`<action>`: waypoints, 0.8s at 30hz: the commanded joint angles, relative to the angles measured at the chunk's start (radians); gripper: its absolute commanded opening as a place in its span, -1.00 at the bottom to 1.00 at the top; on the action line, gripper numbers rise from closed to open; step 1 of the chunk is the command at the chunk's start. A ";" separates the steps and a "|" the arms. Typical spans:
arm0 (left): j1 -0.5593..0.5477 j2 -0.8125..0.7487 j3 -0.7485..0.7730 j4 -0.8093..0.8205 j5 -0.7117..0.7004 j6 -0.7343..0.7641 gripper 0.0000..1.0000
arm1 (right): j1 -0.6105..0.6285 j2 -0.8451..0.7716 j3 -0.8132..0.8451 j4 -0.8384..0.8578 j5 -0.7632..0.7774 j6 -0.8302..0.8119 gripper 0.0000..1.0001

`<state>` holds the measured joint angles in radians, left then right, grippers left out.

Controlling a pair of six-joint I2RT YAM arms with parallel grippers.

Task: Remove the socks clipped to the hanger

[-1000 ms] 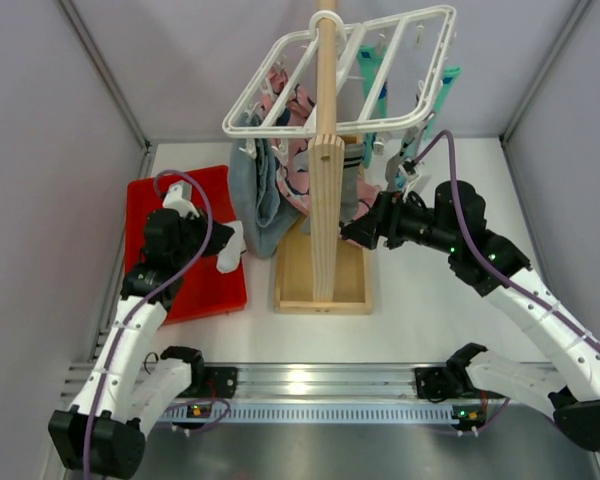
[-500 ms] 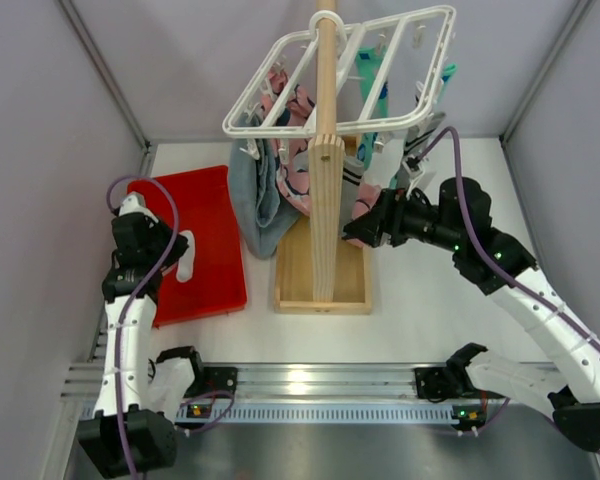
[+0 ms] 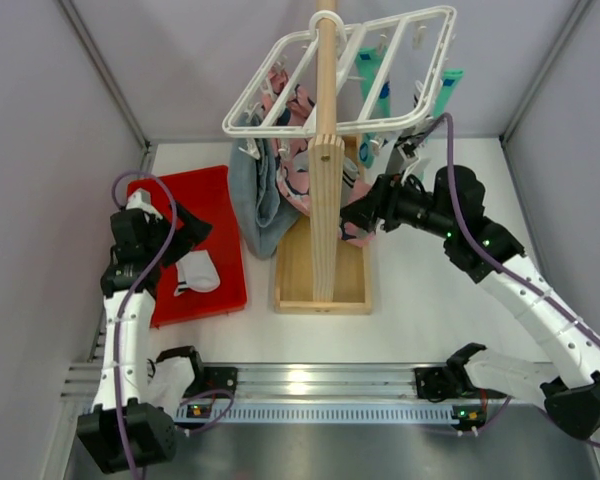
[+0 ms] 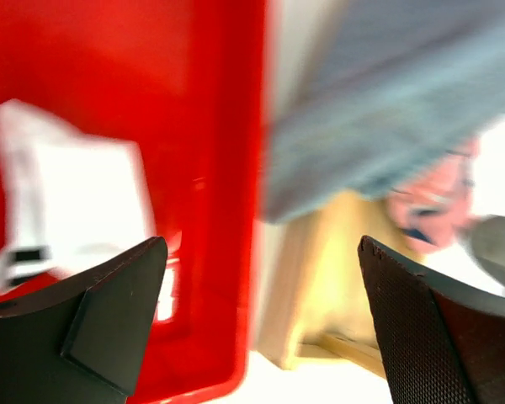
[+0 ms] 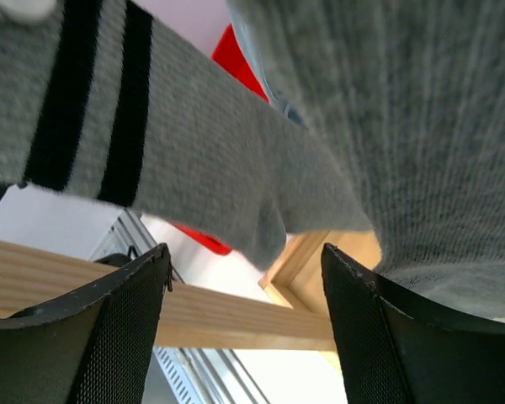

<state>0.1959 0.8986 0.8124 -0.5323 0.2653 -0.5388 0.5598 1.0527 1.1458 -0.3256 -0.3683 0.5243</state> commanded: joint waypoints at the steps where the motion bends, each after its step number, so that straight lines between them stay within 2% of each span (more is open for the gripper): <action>1: 0.005 -0.093 0.061 0.116 0.220 -0.056 0.96 | -0.011 0.026 0.040 0.181 -0.029 0.000 0.39; 2: 0.005 -0.108 0.057 0.152 0.312 -0.075 0.96 | -0.011 0.032 0.020 0.212 -0.049 0.019 0.38; 5: 0.002 -0.162 0.041 0.317 0.443 -0.167 0.91 | -0.009 0.049 -0.012 0.313 -0.072 0.049 0.31; 8: -0.003 -0.156 0.050 0.414 0.497 -0.214 0.86 | -0.003 0.069 -0.011 0.364 -0.074 0.060 0.22; 10: -0.016 -0.139 0.047 0.483 0.549 -0.248 0.80 | 0.014 0.078 -0.006 0.367 -0.042 0.057 0.08; 11: -0.027 -0.135 0.031 0.580 0.580 -0.268 0.79 | 0.017 0.076 -0.011 0.373 -0.026 0.060 0.02; 12: -0.058 -0.126 0.022 0.641 0.595 -0.292 0.78 | 0.026 0.067 -0.020 0.384 -0.014 0.065 -0.17; 14: -0.107 -0.092 0.022 0.687 0.589 -0.310 0.79 | 0.029 0.053 -0.052 0.419 0.014 0.089 -0.39; 15: -0.178 -0.077 0.042 0.690 0.566 -0.288 0.82 | 0.032 0.044 -0.060 0.427 0.017 0.100 -0.62; 16: -0.225 -0.064 0.048 0.689 0.554 -0.244 0.96 | 0.032 0.041 -0.070 0.431 0.016 0.120 -0.73; 18: -0.349 -0.017 0.056 0.689 0.508 -0.207 0.96 | 0.032 0.041 -0.069 0.424 0.006 0.134 -0.97; 21: -0.439 0.046 0.051 0.706 0.453 -0.185 0.96 | 0.032 0.043 -0.061 0.418 -0.017 0.161 -1.00; 24: -0.455 0.091 0.031 0.779 0.453 -0.203 0.96 | 0.034 0.038 -0.055 0.416 -0.032 0.169 -1.00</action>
<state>-0.2466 0.9627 0.8352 0.1020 0.7475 -0.7563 0.5808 1.1187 1.0740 0.0238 -0.3813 0.6666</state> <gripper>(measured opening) 0.982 0.006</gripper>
